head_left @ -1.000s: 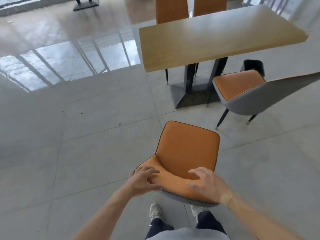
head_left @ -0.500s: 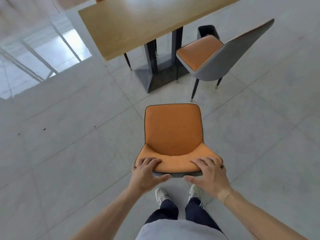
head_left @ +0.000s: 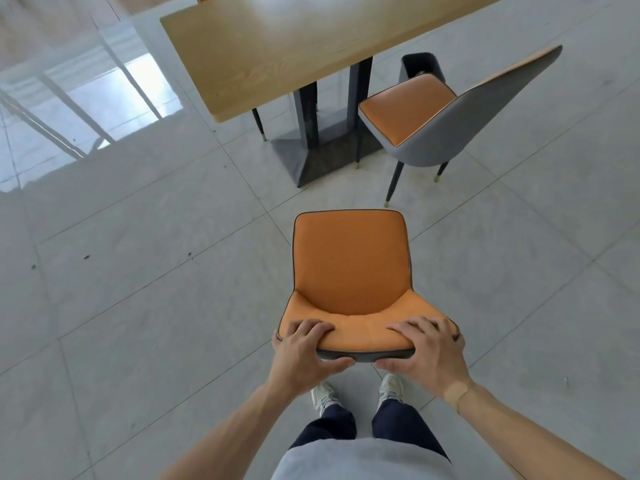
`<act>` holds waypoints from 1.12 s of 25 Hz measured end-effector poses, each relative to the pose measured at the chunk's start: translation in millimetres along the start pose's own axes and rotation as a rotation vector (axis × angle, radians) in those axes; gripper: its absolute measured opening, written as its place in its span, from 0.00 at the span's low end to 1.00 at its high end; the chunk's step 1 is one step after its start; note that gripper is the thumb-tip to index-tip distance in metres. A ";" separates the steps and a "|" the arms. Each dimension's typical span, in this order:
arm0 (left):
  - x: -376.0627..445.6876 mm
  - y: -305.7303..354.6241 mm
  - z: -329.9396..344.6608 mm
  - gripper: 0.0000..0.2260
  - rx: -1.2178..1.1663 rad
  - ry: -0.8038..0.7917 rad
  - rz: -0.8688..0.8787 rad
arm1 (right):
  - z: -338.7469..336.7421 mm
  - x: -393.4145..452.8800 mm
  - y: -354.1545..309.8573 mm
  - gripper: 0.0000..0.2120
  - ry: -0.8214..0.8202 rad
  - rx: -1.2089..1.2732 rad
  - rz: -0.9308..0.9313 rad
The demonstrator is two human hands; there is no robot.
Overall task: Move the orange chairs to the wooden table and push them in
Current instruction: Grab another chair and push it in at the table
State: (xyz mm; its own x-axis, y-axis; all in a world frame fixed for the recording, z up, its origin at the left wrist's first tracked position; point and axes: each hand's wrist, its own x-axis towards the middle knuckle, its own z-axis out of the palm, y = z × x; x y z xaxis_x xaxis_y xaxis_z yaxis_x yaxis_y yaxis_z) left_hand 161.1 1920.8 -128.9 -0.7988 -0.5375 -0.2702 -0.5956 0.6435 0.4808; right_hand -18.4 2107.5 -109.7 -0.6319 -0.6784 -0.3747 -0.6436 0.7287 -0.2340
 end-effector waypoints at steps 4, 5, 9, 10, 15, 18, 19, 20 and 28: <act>13.0 6.9 -4.2 0.36 0.019 -0.014 -0.015 | -6.6 16.0 5.8 0.44 -0.016 -0.020 -0.012; 16.8 8.9 -4.1 0.37 0.022 -0.017 -0.022 | -8.8 21.1 8.1 0.44 -0.022 -0.030 -0.019; 40.8 18.6 -7.9 0.37 0.014 -0.005 -0.052 | -23.6 51.0 18.2 0.45 -0.029 -0.035 -0.050; 50.4 22.2 -9.3 0.37 0.010 -0.005 -0.064 | -29.3 61.9 21.8 0.45 -0.037 -0.031 -0.062; 103.9 42.2 -19.1 0.36 -0.011 0.002 -0.130 | -60.5 124.4 39.8 0.46 -0.046 -0.047 -0.139; 135.8 57.0 -23.3 0.35 -0.013 0.019 -0.179 | -80.5 163.9 51.1 0.47 -0.052 -0.073 -0.193; 145.1 60.8 -24.8 0.34 -0.013 0.026 -0.200 | -86.2 175.6 53.8 0.47 -0.060 -0.078 -0.209; 154.9 65.0 -26.2 0.34 -0.016 0.034 -0.221 | -92.1 187.8 56.7 0.47 -0.066 -0.082 -0.224; 210.6 83.0 -33.1 0.34 -0.013 0.058 -0.297 | -123.9 253.5 69.5 0.48 -0.078 -0.098 -0.293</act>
State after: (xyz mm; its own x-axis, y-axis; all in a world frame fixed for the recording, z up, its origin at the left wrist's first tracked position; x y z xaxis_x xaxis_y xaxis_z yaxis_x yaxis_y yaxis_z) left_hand -53.8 1843.0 -118.3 -0.5836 -0.7317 -0.3523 -0.8009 0.4469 0.3986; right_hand -276.8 1974.6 -109.7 -0.3810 -0.8461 -0.3729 -0.8341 0.4885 -0.2562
